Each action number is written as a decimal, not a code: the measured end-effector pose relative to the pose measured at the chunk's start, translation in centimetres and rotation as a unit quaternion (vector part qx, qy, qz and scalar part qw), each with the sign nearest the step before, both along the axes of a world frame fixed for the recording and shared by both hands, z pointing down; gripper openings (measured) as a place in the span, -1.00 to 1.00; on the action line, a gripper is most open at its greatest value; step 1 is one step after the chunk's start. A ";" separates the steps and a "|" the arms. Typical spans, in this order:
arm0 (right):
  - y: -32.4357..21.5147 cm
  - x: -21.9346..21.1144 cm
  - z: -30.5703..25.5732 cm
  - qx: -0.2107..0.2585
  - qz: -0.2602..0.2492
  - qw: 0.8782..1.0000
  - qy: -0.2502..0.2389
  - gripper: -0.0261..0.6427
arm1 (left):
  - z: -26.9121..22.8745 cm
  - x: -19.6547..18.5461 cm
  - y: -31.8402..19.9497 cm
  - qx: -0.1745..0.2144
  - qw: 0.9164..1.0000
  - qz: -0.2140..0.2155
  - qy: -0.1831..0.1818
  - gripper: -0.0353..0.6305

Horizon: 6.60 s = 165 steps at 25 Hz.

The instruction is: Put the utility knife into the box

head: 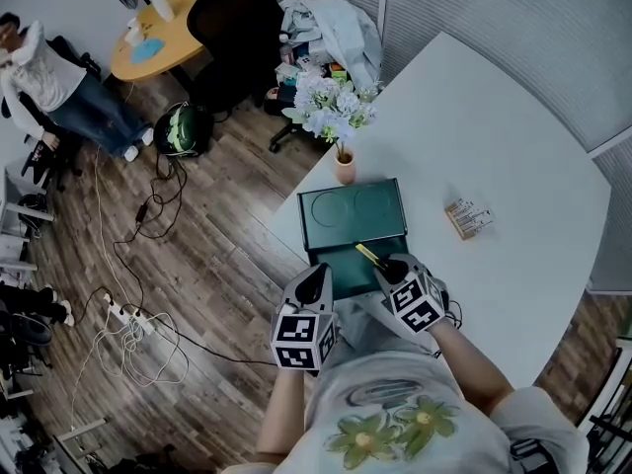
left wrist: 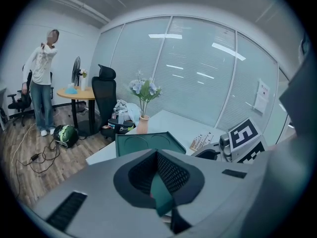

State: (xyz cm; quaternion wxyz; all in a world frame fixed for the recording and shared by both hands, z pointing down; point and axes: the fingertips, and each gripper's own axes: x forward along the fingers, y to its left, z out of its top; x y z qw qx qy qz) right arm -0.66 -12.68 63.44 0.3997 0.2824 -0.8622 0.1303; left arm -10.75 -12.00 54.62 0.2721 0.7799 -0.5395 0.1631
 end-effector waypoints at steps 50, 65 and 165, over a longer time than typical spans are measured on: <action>0.2 0.0 5.7 -0.043 -0.069 0.989 0.120 -0.70 | 1.7 1.2 0.4 -0.035 0.999 0.017 -0.017 -0.90; 0.3 -1.4 7.1 -0.038 -0.103 0.982 0.156 -0.70 | 2.2 1.0 0.1 -0.041 0.999 0.022 -0.018 -0.90; 7.3 1.5 -17.6 0.199 0.041 0.963 -0.180 -0.91 | -8.9 3.3 7.3 0.098 0.995 -0.026 0.025 -0.90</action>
